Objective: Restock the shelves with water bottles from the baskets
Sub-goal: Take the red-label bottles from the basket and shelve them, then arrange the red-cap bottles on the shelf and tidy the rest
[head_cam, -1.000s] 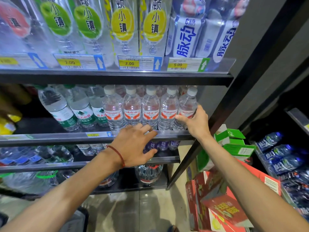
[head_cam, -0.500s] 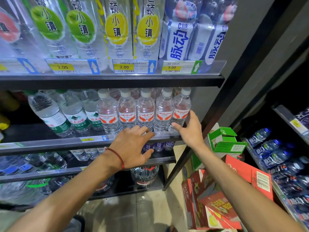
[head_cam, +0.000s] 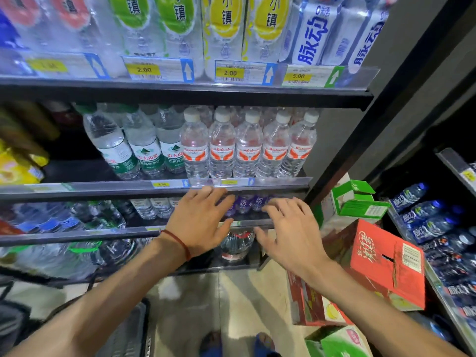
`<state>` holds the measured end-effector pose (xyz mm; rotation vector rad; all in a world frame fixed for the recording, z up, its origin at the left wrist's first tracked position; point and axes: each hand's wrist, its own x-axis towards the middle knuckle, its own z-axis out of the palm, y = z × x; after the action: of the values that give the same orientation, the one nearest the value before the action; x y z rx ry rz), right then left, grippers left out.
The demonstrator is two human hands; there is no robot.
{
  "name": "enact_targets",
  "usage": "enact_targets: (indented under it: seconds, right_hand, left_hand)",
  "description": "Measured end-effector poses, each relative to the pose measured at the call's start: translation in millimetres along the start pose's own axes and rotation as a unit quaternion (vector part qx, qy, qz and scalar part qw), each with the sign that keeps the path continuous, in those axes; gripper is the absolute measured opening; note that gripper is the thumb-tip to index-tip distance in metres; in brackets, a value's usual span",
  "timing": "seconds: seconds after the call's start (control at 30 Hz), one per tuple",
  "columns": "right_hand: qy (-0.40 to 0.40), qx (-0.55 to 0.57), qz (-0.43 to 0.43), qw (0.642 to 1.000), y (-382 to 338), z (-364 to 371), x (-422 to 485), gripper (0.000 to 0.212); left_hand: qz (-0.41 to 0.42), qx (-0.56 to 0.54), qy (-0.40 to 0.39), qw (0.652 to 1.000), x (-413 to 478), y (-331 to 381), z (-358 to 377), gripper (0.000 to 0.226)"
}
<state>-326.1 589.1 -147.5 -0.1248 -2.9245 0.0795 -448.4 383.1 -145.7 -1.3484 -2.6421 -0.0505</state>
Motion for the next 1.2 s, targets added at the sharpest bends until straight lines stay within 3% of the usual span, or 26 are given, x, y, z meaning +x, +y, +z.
enact_targets:
  seconds: [0.33, 0.43, 0.7, 1.0, 1.2]
  right_hand:
    - [-0.011, 0.047, -0.21, 0.977, -85, 24, -39, 0.042]
    - [-0.012, 0.111, -0.304, 0.946, -120, 35, -62, 0.04]
    - [-0.065, 0.189, -0.462, 0.864, -244, 36, -161, 0.037]
    - [-0.106, 0.204, -0.561, 0.795, -411, 31, -253, 0.033]
    - [-0.116, 0.222, -0.571, 0.782, -547, 38, -302, 0.029]
  left_hand:
    - [-0.222, 0.0, 0.004, 0.975, -164, 48, -6, 0.051]
    - [-0.34, -0.007, -0.02, 0.94, -235, 85, -15, 0.048]
    - [-0.488, 0.019, -0.053, 0.871, -404, 173, -48, 0.042]
    - [-0.617, 0.014, -0.006, 0.787, -588, 183, -45, 0.041]
    - [-0.64, 0.035, 0.045, 0.766, -740, 146, -63, 0.036]
